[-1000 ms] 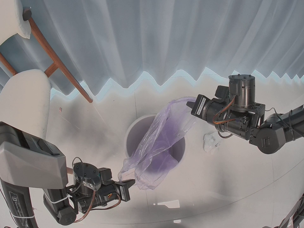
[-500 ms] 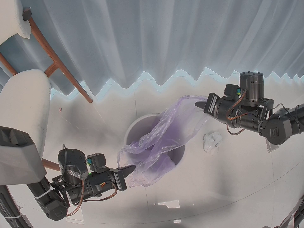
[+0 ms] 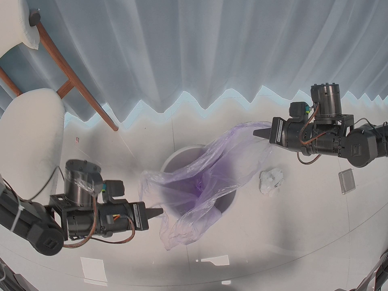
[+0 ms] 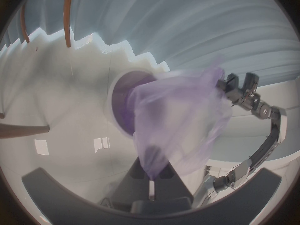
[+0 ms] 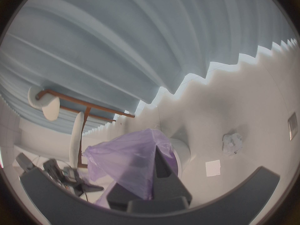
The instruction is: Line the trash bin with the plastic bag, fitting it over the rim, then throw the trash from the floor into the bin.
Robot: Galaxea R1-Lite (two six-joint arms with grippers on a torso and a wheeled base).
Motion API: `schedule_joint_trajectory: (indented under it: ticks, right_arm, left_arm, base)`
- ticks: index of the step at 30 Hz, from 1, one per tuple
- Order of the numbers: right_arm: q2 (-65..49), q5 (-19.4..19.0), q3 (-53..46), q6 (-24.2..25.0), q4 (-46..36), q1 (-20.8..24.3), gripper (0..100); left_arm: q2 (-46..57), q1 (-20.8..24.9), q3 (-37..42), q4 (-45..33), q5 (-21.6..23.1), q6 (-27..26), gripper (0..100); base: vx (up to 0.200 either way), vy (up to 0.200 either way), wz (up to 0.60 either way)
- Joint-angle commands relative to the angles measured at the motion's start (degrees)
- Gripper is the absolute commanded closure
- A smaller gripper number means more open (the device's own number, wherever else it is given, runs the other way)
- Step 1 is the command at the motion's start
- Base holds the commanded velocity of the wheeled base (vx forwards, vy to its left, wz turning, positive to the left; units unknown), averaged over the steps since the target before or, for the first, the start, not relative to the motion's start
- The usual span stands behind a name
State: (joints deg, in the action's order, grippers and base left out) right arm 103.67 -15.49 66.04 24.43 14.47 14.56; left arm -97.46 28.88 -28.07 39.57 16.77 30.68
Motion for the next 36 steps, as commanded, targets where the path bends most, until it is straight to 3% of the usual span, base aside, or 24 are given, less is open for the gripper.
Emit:
schedule_joint_trajectory:
  ticks: [1, 7, 11, 15, 25, 30, 33, 36]
  right_arm:
    - [2.2, -5.2, 3.9, -7.3, -4.9, -2.0, 100]
    - [6.2, -6.4, 10.1, -9.4, -8.6, -2.4, 100]
    - [9.0, -6.4, 15.3, -10.5, -13.6, -2.6, 100]
    - [8.5, -6.7, 13.1, -13.2, -15.2, -2.3, 100]
    - [6.8, -7.6, 7.8, -14.1, -14.6, -2.2, 100]
    - [6.6, -7.6, 6.3, -14.2, -14.6, -2.2, 100]
    - [6.5, -7.6, 5.0, -14.2, -14.6, -2.2, 100]
    - [7.2, -7.4, 5.1, -14.2, -14.4, -2.2, 100]
  left_arm:
    - [8.9, -2.7, -7.1, -9.2, 2.9, 1.1, 100]
    - [6.7, -6.0, -11.2, -15.2, 4.3, 1.2, 100]
    - [4.8, -5.8, -13.0, -16.8, 4.4, 1.4, 100]
    - [5.2, -4.9, -12.5, -17.4, 4.3, 1.3, 100]
    - [5.4, -2.6, -16.9, -25.6, 4.1, 0.6, 100]
    - [4.4, -0.7, -16.9, -25.2, 1.7, 0.5, 100]
    - [2.4, 0.3, -16.6, -25.2, -1.4, 1.1, 100]
    - [1.4, -0.3, -16.2, -25.2, -1.4, 1.2, 100]
  base:
    - [0.000, 0.000, 0.00]
    - [0.000, 0.000, 0.00]
    - [0.000, 0.000, 0.00]
    - [0.000, 0.000, 0.00]
    - [0.200, 0.000, 0.00]
    - [0.200, 0.000, 0.00]
    - [0.000, 0.000, 0.00]
    - [0.000, 0.000, 0.00]
